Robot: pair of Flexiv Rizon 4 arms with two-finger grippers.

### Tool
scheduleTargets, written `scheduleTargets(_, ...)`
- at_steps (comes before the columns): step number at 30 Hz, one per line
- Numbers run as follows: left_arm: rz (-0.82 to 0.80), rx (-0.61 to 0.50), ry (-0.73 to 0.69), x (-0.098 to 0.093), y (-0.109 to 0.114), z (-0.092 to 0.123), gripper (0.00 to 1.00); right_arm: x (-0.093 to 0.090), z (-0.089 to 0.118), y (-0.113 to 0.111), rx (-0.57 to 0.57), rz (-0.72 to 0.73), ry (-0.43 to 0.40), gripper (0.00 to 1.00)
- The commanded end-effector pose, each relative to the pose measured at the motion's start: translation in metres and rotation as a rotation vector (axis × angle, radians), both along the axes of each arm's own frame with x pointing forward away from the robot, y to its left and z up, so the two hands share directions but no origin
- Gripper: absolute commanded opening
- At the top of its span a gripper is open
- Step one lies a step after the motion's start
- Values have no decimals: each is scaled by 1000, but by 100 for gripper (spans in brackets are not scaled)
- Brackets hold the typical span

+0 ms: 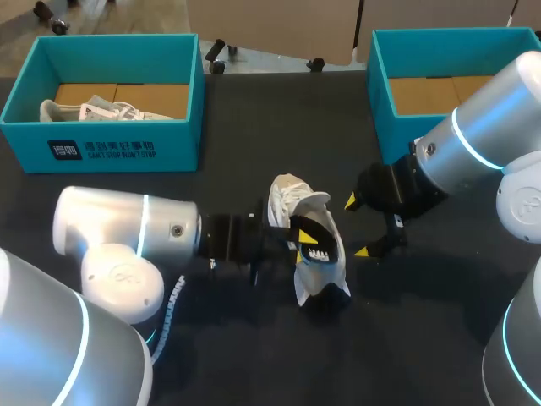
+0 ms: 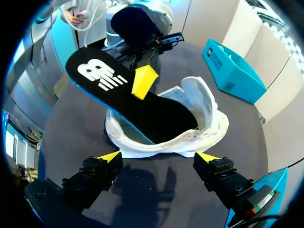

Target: Take the shoe out of the shoebox, open the shoe tongue, remove and reinsert the insole, then place the shoe into the shoebox

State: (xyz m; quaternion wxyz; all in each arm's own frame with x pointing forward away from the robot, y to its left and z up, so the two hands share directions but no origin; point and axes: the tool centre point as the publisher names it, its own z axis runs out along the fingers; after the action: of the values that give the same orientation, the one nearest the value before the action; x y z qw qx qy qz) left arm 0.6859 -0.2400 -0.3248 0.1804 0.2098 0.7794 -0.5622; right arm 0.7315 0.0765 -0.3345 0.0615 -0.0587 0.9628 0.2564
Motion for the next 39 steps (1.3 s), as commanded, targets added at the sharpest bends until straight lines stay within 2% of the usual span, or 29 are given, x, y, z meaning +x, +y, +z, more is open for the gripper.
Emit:
scheduleTargets(1,1,-8,-4,4,-8,-9,0,-1,0,0,0,-1,-2,100)
scheduleTargets(11,33,-11,-75,22,-8,-29,0,-1,0,0,0,-1,-2,100)
scheduleTargets(20,61,-8,-99,39,-7,-33,0,-1,0,0,0,-1,-2,100)
scheduleTargets(21,63,-11,-98,38,-8,-31,10,-1,0,0,0,-1,-2,100)
scheduleTargets(22,62,-16,-99,37,-8,-29,33,-1,0,0,0,-1,-2,100)
scheduleTargets(23,61,-21,-99,35,-8,-26,47,-1,0,0,0,-1,-2,100)
scheduleTargets(24,59,-26,-100,33,-8,-24,51,-1,0,0,0,-1,-2,100)
scheduleTargets(34,41,-28,-98,15,1,-7,57,-1,0,0,0,-1,-2,100)
scheduleTargets(36,39,-26,-95,13,2,-6,55,-1,0,0,0,-1,-2,100)
scheduleTargets(39,35,-25,-90,8,2,-5,47,-1,0,0,0,-1,-2,100)
